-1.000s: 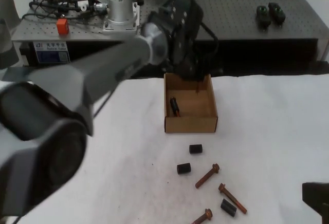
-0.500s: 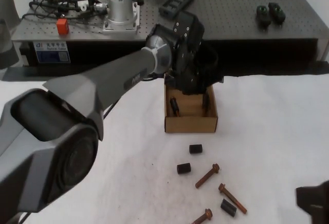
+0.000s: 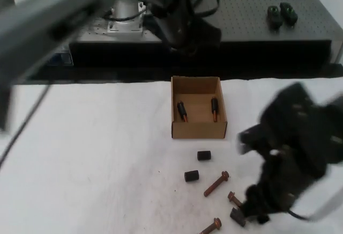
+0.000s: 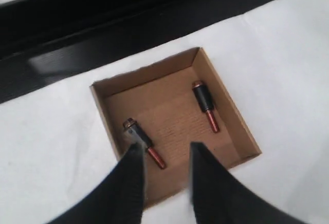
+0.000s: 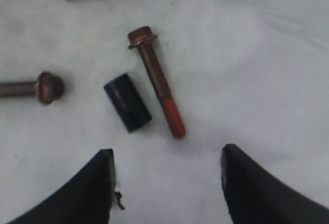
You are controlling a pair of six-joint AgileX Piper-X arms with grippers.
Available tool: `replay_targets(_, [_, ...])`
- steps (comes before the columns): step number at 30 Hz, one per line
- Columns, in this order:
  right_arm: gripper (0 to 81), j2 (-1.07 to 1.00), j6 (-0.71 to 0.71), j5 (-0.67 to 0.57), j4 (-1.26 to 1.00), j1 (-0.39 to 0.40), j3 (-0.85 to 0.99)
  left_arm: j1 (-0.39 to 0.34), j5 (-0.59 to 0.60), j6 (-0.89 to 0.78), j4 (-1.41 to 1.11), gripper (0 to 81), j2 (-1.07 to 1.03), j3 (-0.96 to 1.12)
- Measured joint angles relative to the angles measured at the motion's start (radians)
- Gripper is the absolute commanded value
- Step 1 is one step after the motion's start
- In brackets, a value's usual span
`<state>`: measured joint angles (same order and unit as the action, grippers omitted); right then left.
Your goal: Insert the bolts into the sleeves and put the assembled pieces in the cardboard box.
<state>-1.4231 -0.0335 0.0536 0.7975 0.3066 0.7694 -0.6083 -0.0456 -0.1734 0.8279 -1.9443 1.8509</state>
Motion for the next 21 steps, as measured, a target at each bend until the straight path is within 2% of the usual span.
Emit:
replay_targets(4, [43.9,-0.173,-0.018,0.021,-0.057,0.000,0.075,0.001,-0.002,0.002,-0.094,22.5,0.157,-0.284])
replay_targets(5, [43.2,-0.197,-0.024,0.018,-0.069,0.000,0.089,0.001,-0.002,0.001,-0.166,22.5,0.263,-0.459])
replay_targets(8, [38.6,-0.219,-0.045,0.027,-0.118,0.000,0.107,0.001,-0.002,0.004,-0.205,22.5,0.368,-0.581])
replay_targets(12, [35.8,-0.228,-0.075,0.039,-0.126,0.000,0.104,0.001,-0.002,0.004,-0.223,22.5,0.437,-0.668])
replay_targets(21, [35.8,-0.267,-0.090,0.042,-0.079,0.000,0.102,0.001,0.070,0.013,-0.227,22.5,0.493,-0.757])
